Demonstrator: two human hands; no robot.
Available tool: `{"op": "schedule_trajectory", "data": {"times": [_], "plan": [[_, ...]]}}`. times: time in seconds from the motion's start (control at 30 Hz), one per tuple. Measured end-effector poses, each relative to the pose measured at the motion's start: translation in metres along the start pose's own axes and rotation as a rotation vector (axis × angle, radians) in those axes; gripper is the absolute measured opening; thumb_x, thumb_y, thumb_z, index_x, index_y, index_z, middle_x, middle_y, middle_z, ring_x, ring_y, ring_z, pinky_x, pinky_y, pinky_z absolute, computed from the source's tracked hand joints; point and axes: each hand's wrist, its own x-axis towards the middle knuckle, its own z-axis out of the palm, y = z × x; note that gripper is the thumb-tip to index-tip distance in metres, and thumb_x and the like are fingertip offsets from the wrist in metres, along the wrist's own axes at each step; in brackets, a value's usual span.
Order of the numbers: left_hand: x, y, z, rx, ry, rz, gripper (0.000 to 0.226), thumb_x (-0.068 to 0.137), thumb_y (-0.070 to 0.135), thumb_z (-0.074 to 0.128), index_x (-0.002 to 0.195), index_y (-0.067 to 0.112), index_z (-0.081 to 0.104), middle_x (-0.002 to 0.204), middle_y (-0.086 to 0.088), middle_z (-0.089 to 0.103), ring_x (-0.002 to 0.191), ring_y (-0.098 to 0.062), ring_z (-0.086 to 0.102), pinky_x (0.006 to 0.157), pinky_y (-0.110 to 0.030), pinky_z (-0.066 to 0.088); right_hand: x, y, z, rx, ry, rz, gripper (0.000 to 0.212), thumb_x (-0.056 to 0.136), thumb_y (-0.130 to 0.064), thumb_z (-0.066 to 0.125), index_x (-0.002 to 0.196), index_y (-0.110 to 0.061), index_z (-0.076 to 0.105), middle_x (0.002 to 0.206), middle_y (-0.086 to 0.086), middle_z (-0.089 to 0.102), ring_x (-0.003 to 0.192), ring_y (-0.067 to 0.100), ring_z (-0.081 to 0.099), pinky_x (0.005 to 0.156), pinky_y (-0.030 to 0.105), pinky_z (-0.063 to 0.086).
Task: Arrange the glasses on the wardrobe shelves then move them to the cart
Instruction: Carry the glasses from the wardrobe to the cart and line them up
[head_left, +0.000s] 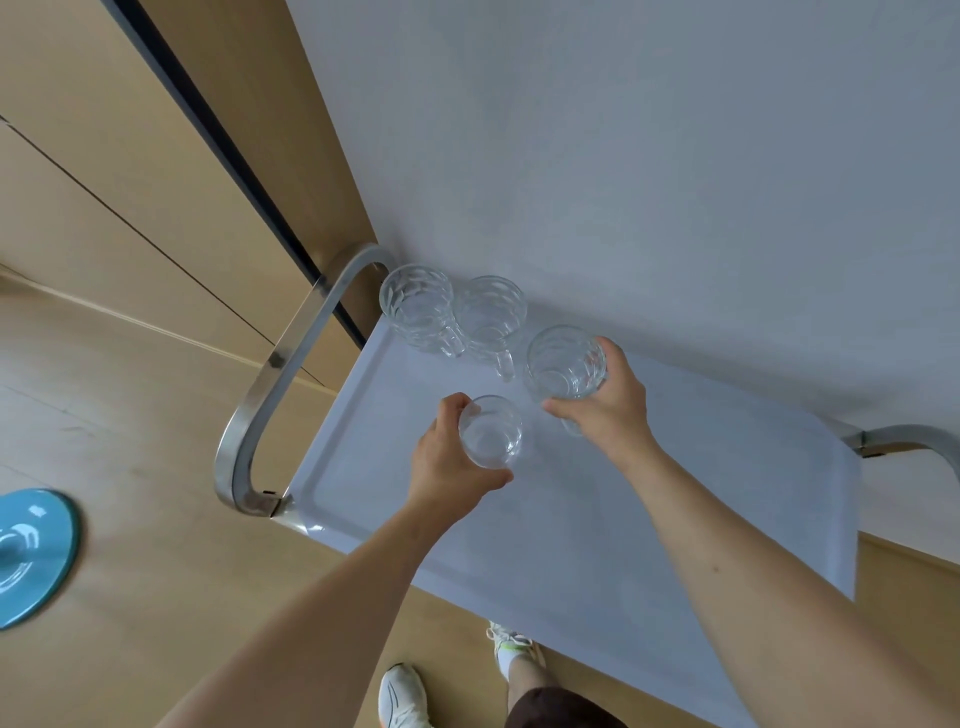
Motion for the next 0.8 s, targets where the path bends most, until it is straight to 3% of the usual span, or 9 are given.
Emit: {"op": "schedule_trajectory", "data": {"times": [0.33,0.47,0.57,0.63,0.7,0.8], "plan": [[-0.001,-0.001,0.0,0.023,0.011,-0.011,0.09,0.048,0.032,0.088,0.107,0.059,0.026,0.101,0.026,0.054,0.09,0.0,0.054,0.06,-0.02,0.043,0.031,-0.016,-0.001,0.006,-0.044,-0.023,0.084,0.057,-0.014,0.094,0.13,-0.031,0.054,0.118,-0.01,0.065,0.111,0.016,0.063,0.093,0.03,0.052],[0.0,0.001,-0.001,0.045,0.011,-0.014,0.089,0.048,0.033,0.087,0.108,0.058,0.026,0.101,0.025,0.053,0.089,-0.001,0.054,0.067,-0.034,0.054,0.034,-0.018,-0.005,-0.037,-0.078,-0.013,0.091,0.059,-0.016,0.096,0.135,-0.029,0.048,0.123,-0.009,0.062,0.117,0.019,0.06,0.099,0.033,0.05],[0.001,0.001,0.0,0.058,0.006,-0.014,0.088,0.048,0.034,0.087,0.109,0.055,0.028,0.102,0.024,0.054,0.089,-0.005,0.056,0.071,-0.036,0.053,0.035,-0.026,-0.006,-0.166,-0.14,-0.02,0.119,0.058,-0.028,0.099,0.154,-0.023,0.03,0.149,0.0,0.045,0.139,0.021,0.042,0.111,0.03,0.036],[0.0,0.0,-0.001,0.06,0.006,-0.011,0.087,0.048,0.034,0.087,0.111,0.052,0.03,0.102,0.025,0.055,0.089,-0.006,0.056,0.072,-0.033,0.051,0.04,-0.04,-0.001,-0.323,-0.149,-0.126,0.132,0.056,-0.042,0.098,0.159,-0.016,0.02,0.161,0.006,0.031,0.148,0.024,0.028,0.12,0.038,0.027],[0.001,-0.001,-0.001,0.058,0.004,-0.009,0.087,0.048,0.033,0.088,0.113,0.051,0.031,0.102,0.024,0.055,0.089,-0.002,0.055,0.072,-0.032,0.05,0.047,-0.059,0.009,-0.502,-0.139,-0.253,0.132,0.057,-0.057,0.093,0.159,-0.015,0.02,0.16,0.008,0.034,0.15,0.031,0.024,0.122,0.046,0.022],[0.001,-0.001,-0.002,0.053,0.006,-0.014,0.086,0.048,0.033,0.087,0.112,0.05,0.032,0.101,0.025,0.056,0.09,0.0,0.055,0.073,-0.035,0.053,0.056,-0.084,0.032,-0.75,-0.267,-0.323,0.124,0.061,-0.07,0.082,0.158,-0.021,0.022,0.158,0.005,0.039,0.152,0.033,0.019,0.122,0.058,0.012]]}}
